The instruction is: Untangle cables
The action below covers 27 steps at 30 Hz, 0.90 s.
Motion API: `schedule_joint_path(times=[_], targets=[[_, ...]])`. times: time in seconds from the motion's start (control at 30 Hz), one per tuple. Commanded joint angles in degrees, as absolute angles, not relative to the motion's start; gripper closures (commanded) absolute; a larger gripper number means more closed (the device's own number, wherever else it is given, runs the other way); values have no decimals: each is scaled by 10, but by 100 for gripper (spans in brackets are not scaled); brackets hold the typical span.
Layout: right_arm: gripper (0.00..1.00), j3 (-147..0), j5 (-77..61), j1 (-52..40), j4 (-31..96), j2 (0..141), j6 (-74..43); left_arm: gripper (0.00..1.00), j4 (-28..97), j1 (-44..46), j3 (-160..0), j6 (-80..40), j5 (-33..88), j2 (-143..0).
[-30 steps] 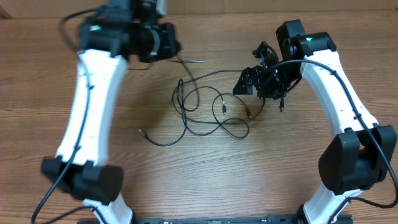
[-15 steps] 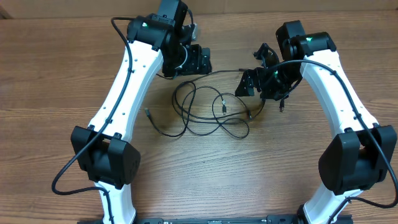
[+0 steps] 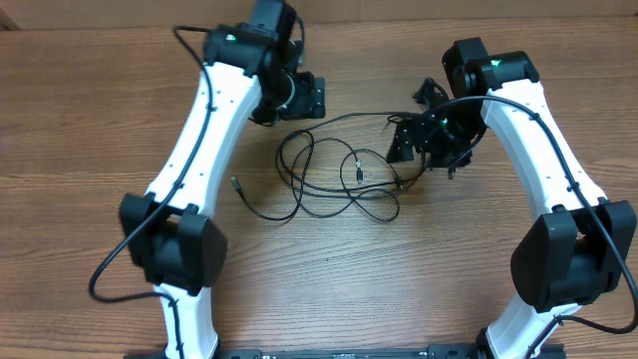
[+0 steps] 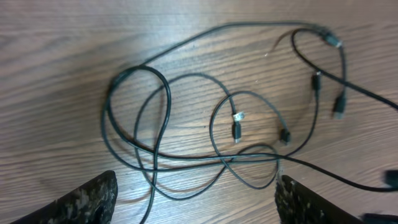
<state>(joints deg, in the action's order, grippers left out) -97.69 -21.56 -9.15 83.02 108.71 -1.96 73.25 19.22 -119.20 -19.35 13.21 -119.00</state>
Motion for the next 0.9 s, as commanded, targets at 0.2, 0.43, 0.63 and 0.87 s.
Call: schedule_joint_path(times=[0.2,0.43,0.63,0.87], targets=[[16,-978,-83,2,856,1084,-135,20,732,210,-1196,-200,118,-1293],[16,-978,-86,50,871,1084,-129,24,714,212,-1196,-200,118,-1349],[16,-978,-86,50,871,1084,-121,38,693,218,-1196,-199,112,-1377],[16,-978,-86,50,874,1084,-120,63,690,224,-1196,-199,101,-1404]])
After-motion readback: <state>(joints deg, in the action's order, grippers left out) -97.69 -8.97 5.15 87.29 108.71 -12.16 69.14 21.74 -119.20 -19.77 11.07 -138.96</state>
